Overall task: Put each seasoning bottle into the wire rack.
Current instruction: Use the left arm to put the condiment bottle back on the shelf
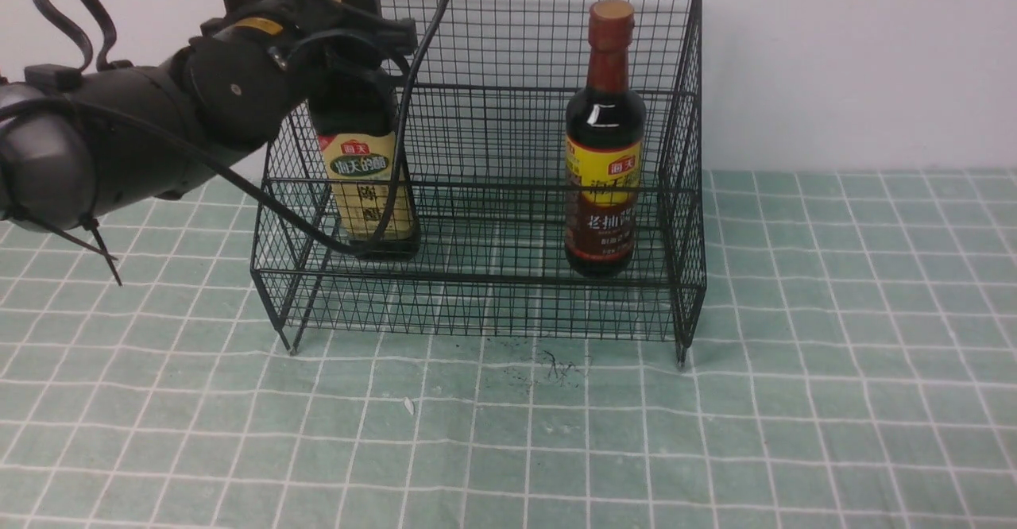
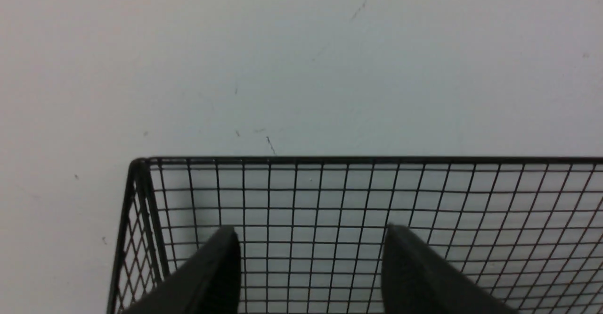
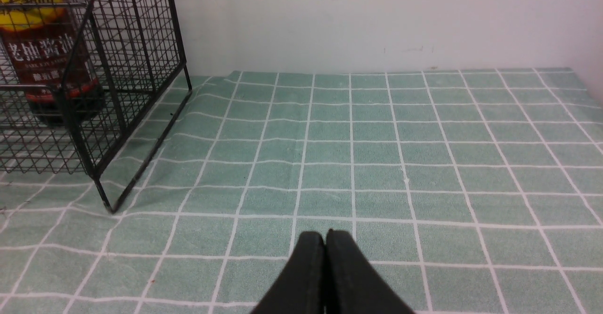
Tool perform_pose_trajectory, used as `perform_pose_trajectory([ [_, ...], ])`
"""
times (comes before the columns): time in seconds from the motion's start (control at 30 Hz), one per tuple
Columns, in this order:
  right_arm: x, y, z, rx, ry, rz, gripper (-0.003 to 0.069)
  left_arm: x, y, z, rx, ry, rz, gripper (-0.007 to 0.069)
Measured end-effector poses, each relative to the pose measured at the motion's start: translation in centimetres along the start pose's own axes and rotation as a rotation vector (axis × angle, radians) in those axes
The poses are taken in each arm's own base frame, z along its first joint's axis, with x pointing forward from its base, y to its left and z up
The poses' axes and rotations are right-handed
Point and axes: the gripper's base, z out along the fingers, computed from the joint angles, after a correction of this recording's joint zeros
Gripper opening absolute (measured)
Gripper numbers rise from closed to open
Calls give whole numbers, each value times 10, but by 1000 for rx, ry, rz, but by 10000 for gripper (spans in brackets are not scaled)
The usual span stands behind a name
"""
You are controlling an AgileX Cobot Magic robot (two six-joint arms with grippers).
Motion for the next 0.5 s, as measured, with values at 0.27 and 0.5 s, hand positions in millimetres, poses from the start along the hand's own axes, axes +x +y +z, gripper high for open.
perform_pose_trajectory([
  [0.27, 0, 0, 0, 0, 0, 0, -15, -12, -2, -10, 27, -2, 74, 417],
  [0.5, 0, 0, 0, 0, 0, 0, -15, -51, -4, -41, 55, -86, 112, 411],
])
